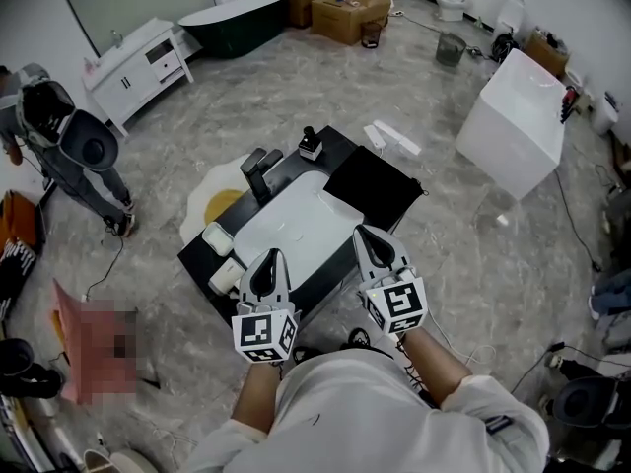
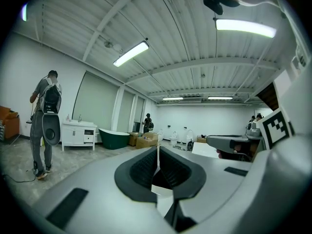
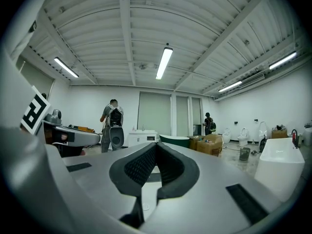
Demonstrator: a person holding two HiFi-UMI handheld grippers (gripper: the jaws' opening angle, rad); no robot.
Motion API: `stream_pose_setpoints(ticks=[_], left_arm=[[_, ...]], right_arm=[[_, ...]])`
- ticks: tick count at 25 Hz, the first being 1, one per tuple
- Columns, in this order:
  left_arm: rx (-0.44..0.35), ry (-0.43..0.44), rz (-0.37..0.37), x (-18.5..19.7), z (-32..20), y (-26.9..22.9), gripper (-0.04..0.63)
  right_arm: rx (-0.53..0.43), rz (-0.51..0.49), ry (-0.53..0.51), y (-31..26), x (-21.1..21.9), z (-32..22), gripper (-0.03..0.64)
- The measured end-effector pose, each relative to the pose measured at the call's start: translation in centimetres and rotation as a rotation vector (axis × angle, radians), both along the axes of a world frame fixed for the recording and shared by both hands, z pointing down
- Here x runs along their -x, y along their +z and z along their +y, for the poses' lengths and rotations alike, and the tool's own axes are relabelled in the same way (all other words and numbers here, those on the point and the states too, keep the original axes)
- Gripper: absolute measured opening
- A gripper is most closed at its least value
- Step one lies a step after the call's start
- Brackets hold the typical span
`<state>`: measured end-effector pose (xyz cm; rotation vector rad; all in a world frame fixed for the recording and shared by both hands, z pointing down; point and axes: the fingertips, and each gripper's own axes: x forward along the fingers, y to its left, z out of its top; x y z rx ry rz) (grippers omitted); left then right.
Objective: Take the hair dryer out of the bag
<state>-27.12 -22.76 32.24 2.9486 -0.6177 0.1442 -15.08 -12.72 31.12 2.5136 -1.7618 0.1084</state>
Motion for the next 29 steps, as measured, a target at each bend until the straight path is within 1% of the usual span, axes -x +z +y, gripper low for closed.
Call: stream_pose_setpoints(ticks=[6,10,15,21,24,29], left_arm=[[0.001,0.003,-0.003,-0.2,0.6,0.3,0.029],[0.005,-0.005,-0.006,0.0,0.8,0.5,0.029],[0.009,-0.026,-0.005,0.4,0.5,0.6,0.029],[0.017,-0.035,-0.012,0.4,0.4,1.1,0.029],[0.022,-0.039,-0.008,0.4,0.6,1.1,0.029],[0.013,-0.032,-0.014,-0.1,0.9,1.1,0.029]], right_arm=[[0.008,0.002,-0.032,0.3,0.7,-0.2,-0.002],[0.01,-0.016,-0.047,-0.2,1.1,-0.6,-0.002],[0.031,-0.001,-0.051,0.8,0.8,-0.3,-0.003],[0.029,-0.01,-0.061,0.5,0.8,-0.8,-0.003],[0.046,-0.008,-0.063,1.1,0.7,-0.3,-0.002],[0.021,-0.009,-0.057,0.7,0.2,-0.3,-0.003]])
